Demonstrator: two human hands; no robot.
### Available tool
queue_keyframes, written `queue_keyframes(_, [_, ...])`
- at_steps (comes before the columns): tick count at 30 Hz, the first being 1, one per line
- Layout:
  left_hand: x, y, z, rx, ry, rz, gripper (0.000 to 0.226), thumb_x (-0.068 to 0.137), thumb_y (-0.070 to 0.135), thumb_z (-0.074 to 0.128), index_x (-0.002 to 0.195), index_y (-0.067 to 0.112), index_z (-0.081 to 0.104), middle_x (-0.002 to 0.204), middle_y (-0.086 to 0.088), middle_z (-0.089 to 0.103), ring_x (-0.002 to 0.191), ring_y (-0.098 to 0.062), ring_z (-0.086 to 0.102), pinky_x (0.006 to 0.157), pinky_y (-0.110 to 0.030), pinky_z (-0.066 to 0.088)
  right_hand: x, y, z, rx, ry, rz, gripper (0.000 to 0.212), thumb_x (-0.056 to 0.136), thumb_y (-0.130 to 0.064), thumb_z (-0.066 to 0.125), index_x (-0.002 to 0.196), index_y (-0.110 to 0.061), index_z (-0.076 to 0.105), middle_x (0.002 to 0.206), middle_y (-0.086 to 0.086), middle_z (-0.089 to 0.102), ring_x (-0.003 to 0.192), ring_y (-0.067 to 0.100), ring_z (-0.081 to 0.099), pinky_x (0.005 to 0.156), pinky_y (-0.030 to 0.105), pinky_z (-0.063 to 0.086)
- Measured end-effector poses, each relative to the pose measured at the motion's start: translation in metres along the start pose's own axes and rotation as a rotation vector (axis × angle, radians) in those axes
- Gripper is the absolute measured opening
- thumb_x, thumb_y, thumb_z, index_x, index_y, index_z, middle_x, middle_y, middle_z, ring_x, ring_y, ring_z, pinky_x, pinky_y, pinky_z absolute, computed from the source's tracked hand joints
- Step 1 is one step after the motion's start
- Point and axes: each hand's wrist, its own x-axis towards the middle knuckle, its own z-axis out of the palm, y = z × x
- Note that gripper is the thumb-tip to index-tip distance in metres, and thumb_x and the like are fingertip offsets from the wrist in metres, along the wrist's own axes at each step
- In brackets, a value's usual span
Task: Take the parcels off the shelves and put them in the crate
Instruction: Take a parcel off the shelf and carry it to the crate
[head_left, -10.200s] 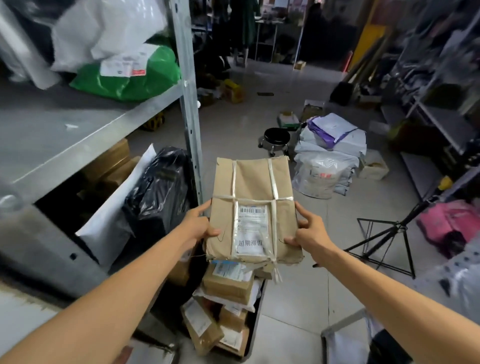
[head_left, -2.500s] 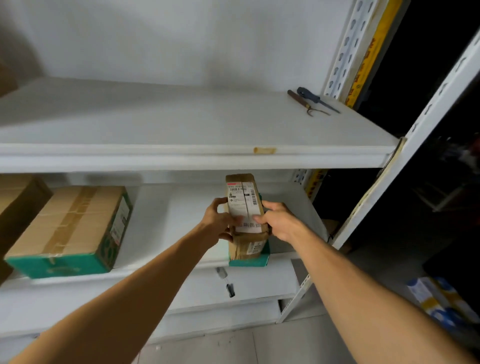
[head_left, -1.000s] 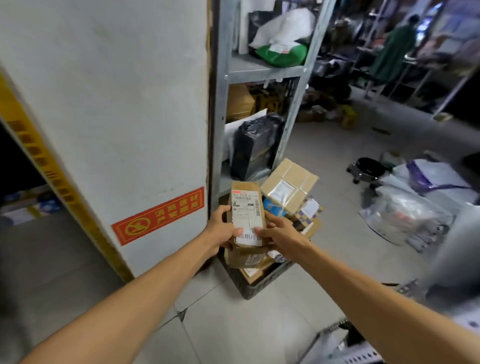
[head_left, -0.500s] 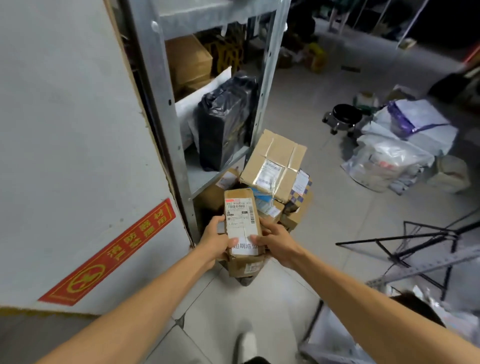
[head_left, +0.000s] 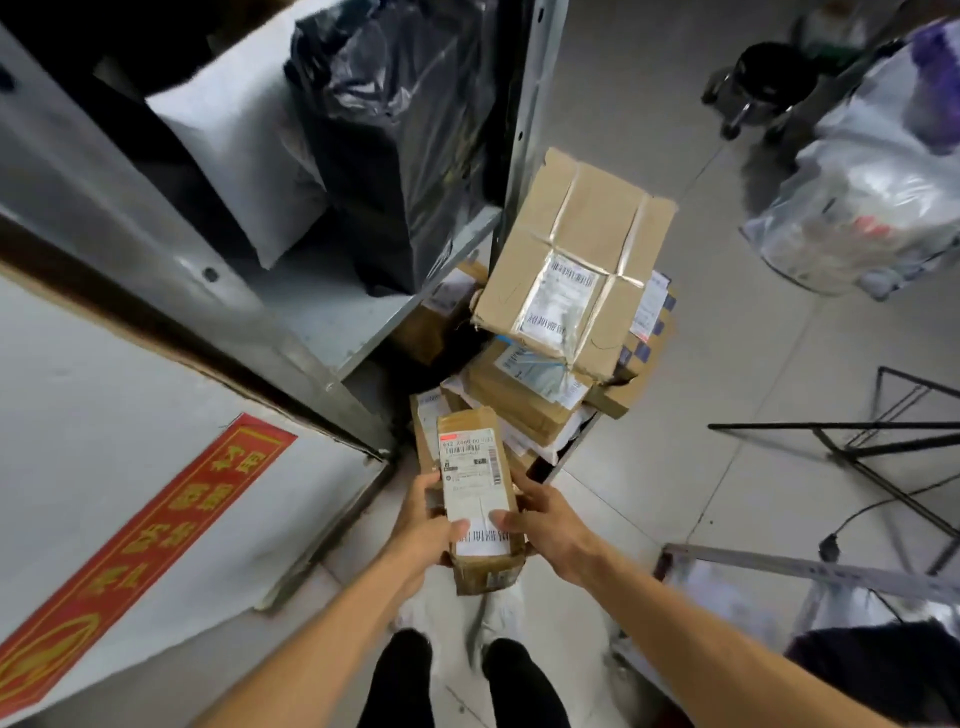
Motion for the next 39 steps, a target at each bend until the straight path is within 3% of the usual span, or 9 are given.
queue_keyframes(7, [0.073,-0.030,-0.014,-0.011,0.003,-0.059,0.063,0.085,-0.010,0.061,0.121,0.037,0.041,0.100,0.004,0.069,0.090,-0.020,0.069,0.062,-0.043,0.060,0.073,0.021,0.009,-0.007,0.039,0.063,0.053,0.088,0.007,0.057,0.133,-0.021,0.050,0.119,0.004,0.064,0.113,0.025,0.061,0.087,0.033,0.056])
queue_keyframes(9, [0.096,-0.028,-0.019,-0.012,0.007,-0.038,0.061,0.085,-0.012,0.059,0.116,0.038,0.042,0.102,0.004,0.067,0.093,-0.020,0.067,0.066,-0.046,0.059,0.099,0.024,0.012,-0.013,0.059,0.041,0.051,0.087,0.008,0.057,0.131,-0.017,0.052,0.118,0.001,0.065,0.111,0.021,0.061,0.083,0.030,0.057])
queue_keyframes(13, [0.146,-0.024,-0.023,0.002,0.012,0.052,0.066,0.083,-0.017,0.057,0.118,0.037,0.043,0.114,0.000,0.062,0.101,-0.018,0.063,0.063,-0.035,0.057,0.152,0.033,0.014,0.021,0.108,-0.031,0.062,0.088,0.012,0.051,0.142,-0.019,0.045,0.132,0.005,0.059,0.119,0.026,0.057,0.094,0.047,0.052])
queue_keyframes(16, [0.182,-0.028,-0.022,-0.004,0.041,0.097,0.071,0.084,-0.016,0.057,0.133,0.032,0.039,0.119,-0.007,0.062,0.108,-0.023,0.061,0.078,-0.042,0.058,0.191,0.040,0.012,0.019,0.141,-0.051,0.075,0.089,0.014,0.047,0.149,-0.027,0.033,0.136,-0.001,0.056,0.122,0.020,0.054,0.098,0.042,0.051])
queue_keyframes(20, [0.226,-0.041,-0.010,-0.126,0.057,0.111,0.068,0.085,-0.017,0.057,0.133,0.026,0.037,0.120,-0.011,0.062,0.107,-0.025,0.062,0.073,-0.040,0.058,0.236,0.057,0.005,-0.008,0.164,-0.066,0.080,0.089,0.016,0.043,0.152,-0.029,0.025,0.138,-0.002,0.054,0.117,0.017,0.057,0.094,0.035,0.053])
queue_keyframes(23, [0.250,-0.058,0.002,-0.190,0.059,0.106,0.064,0.087,-0.015,0.056,0.124,0.032,0.035,0.124,-0.010,0.061,0.110,-0.024,0.061,0.082,-0.045,0.057,0.256,0.068,-0.001,-0.093,0.193,-0.087,0.080,0.087,0.017,0.041,0.150,-0.031,0.027,0.129,-0.016,0.054,0.101,0.001,0.059,0.080,0.015,0.053])
queue_keyframes(30, [0.263,-0.083,0.014,-0.140,0.078,0.158,0.066,0.085,-0.016,0.057,0.116,0.038,0.034,0.114,-0.001,0.061,0.098,-0.003,0.061,0.072,-0.021,0.057,0.266,0.080,-0.011,-0.243,0.279,-0.133,0.072,0.089,0.014,0.045,0.148,-0.026,0.034,0.117,-0.016,0.052,0.076,-0.017,0.057,0.060,0.001,0.044])
queue_keyframes(36, [0.261,-0.083,0.014,-0.161,0.084,0.120,0.069,0.084,-0.015,0.059,0.122,0.037,0.034,0.105,0.005,0.064,0.094,0.001,0.061,0.072,-0.021,0.057,0.263,0.077,-0.013,-0.403,0.286,-0.117,0.067,0.092,0.002,0.051,0.148,-0.030,0.034,0.120,-0.015,0.052,0.102,0.006,0.054,0.065,0.001,0.042])
queue_keyframes(39, [0.263,-0.081,0.008,-0.177,0.078,0.071,0.080,0.082,-0.014,0.063,0.131,0.041,0.034,0.106,0.005,0.066,0.101,-0.007,0.062,0.086,-0.042,0.057,0.264,0.075,-0.012,-0.434,0.284,-0.110,0.065,0.092,0.001,0.052,0.148,-0.028,0.034,0.127,-0.007,0.055,0.114,0.017,0.056,0.076,0.014,0.047])
